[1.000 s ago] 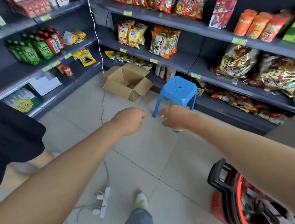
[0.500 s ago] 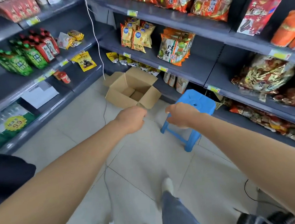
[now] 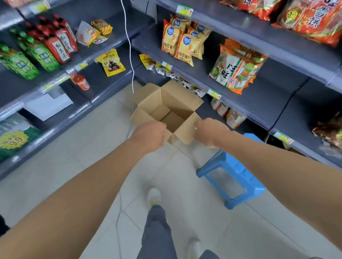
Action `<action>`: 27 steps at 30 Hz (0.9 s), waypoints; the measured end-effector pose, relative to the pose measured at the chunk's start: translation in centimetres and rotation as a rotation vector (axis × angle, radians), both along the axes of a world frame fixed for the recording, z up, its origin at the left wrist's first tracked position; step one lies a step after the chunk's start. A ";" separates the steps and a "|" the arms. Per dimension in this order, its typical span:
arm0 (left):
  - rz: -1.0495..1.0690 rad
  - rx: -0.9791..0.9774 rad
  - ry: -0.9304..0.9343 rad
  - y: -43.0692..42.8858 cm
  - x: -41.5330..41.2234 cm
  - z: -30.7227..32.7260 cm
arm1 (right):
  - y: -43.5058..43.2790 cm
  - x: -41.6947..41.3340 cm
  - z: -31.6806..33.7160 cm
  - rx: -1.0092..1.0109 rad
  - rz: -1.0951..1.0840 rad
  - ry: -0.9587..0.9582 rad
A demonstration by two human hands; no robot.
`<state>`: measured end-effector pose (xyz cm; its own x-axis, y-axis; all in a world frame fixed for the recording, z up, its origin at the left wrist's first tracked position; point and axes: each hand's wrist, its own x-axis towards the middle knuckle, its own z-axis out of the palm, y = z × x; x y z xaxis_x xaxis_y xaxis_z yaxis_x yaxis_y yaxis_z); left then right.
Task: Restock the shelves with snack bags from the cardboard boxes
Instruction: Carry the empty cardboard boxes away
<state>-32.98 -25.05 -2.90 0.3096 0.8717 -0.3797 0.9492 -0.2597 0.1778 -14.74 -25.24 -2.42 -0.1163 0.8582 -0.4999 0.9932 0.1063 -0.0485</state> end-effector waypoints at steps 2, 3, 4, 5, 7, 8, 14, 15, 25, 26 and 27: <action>0.002 -0.012 -0.002 4.0 -0.3 -1.8 | 3.7 -0.7 -1.6 -0.025 -0.020 0.006; -0.005 -0.010 0.006 6.1 -0.4 -2.8 | 5.7 -0.9 -2.5 -0.031 -0.039 0.005; -0.013 -0.020 0.018 8.1 -0.5 -3.8 | 7.6 -1.2 -3.4 -0.040 -0.055 0.002; -0.021 -0.039 0.015 10.0 -0.6 -4.8 | 9.4 -1.5 -4.4 -0.051 -0.069 -0.001; -0.043 -0.075 0.023 13.9 -0.9 -6.9 | 13.1 -1.9 -6.7 -0.076 -0.098 -0.013; -0.055 -0.092 0.030 15.8 -1.0 -8.1 | 14.9 -2.1 -8.0 -0.087 -0.113 -0.015; -0.043 -0.158 0.043 25.1 -1.3 -17.6 | 23.7 -2.6 -17.5 -0.127 -0.198 0.029; -0.033 -0.165 0.042 26.4 -1.3 -19.8 | 24.9 -2.5 -19.5 -0.129 -0.217 0.031; 0.369 -0.396 -0.104 33.3 0.8 -44.7 | 31.7 0.2 -43.3 -0.150 -0.445 0.045; 0.418 -0.402 -0.114 33.6 1.2 -46.9 | 32.3 0.2 -45.7 -0.161 -0.491 0.062; 0.484 -0.401 -0.134 33.9 1.7 -48.9 | 32.9 0.1 -47.7 -0.177 -0.528 0.079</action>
